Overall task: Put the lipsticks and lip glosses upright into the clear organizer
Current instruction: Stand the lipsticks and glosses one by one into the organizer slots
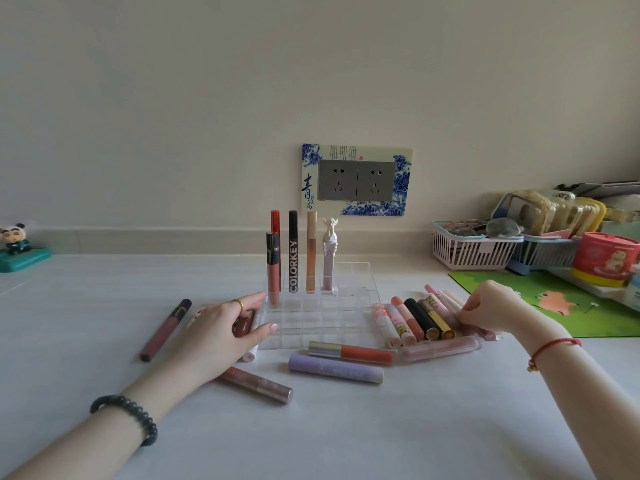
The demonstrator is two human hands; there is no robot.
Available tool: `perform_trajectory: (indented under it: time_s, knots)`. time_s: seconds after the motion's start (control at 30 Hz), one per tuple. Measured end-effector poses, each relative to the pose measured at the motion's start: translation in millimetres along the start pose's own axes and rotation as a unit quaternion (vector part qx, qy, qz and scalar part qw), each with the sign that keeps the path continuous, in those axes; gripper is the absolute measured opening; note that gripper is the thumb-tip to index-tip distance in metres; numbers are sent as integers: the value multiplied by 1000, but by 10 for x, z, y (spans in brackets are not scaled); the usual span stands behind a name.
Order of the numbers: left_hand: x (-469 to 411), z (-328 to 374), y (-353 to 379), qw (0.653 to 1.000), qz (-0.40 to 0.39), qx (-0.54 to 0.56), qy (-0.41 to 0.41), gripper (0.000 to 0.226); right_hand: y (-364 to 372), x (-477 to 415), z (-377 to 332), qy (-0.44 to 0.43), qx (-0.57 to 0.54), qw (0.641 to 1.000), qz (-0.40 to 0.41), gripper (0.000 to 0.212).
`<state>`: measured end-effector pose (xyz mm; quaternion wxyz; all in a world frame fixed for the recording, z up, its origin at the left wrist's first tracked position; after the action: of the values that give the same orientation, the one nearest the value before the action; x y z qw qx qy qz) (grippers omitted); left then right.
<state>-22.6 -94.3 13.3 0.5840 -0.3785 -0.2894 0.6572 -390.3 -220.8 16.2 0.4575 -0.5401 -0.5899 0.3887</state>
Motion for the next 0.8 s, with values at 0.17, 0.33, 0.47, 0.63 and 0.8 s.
perform_trajectory:
  time_s: [0.17,0.33,0.47,0.63,0.8]
  knots:
    - [2,-4,-20,1000,10,-8,1,54,15,-11,38,18,13,1000,-9,35]
    - [14,16,-20,1000,11,-13,4,53,-18,8,53,37,10,999,21,51]
    - [-1,8,-12,1000,5,-9,4,53,-25,-8,67,43,8,999,26,48]
    - [3,-7,-24,1000,13,-17,6,57,-7,-23,89,47,18,999,16,42]
    - [13,13,-36,1000,14,-16,8,56,-151,7,99,36,-34,998,47,44]
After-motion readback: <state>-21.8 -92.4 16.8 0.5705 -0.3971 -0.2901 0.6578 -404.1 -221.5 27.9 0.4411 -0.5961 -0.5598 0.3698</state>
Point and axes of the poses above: each hand's wrist, its own x-axis away from the middle knuckle, its own y-axis out of the palm, z = x × y, the point moved 10 cm from there along -x, towards the middle knuckle, and after that the axes turned 10 degrees about -z, right-handed, at the moved point
